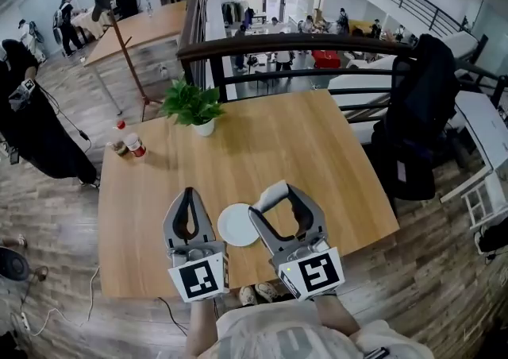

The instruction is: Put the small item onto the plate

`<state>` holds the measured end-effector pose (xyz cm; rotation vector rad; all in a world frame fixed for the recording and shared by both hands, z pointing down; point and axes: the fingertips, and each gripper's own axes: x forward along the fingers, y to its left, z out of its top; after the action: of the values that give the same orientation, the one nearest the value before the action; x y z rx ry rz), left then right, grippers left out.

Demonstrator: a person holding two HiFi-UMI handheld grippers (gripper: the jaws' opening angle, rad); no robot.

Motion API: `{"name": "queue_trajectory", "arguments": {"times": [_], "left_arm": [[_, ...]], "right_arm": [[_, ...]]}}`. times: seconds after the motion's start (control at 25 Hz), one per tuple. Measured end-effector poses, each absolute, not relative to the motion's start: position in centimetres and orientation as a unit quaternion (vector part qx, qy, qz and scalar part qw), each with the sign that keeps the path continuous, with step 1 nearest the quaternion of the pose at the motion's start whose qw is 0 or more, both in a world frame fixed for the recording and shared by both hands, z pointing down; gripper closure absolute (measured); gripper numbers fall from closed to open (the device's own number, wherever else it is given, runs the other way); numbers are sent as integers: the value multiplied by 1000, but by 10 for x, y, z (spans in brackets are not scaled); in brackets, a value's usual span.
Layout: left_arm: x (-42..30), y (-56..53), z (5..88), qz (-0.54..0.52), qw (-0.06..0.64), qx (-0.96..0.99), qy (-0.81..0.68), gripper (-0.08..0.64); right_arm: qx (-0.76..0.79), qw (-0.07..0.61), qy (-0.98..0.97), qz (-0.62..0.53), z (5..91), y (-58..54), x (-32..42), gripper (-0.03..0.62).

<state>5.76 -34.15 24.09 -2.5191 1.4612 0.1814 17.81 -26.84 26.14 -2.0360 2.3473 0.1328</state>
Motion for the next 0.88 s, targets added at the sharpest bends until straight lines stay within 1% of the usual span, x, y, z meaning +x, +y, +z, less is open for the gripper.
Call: {"name": "queue_trajectory", "arguments": {"times": [0.24, 0.48, 0.68, 0.88], "left_arm": [[55, -343, 244, 62, 113, -849, 512, 552], [29, -338, 261, 40, 103, -835, 539, 551], [13, -341, 287, 17, 84, -830, 552, 552], [-5, -334, 314, -6, 68, -823, 564, 552]], "right_arm": [[-641, 4, 767, 39, 269, -279, 178, 279], [-616, -34, 786, 32, 287, -297, 162, 279], [-601, -95, 794, -6, 334, -330, 152, 281], [-566, -185, 801, -57, 409, -351, 137, 279]]}}
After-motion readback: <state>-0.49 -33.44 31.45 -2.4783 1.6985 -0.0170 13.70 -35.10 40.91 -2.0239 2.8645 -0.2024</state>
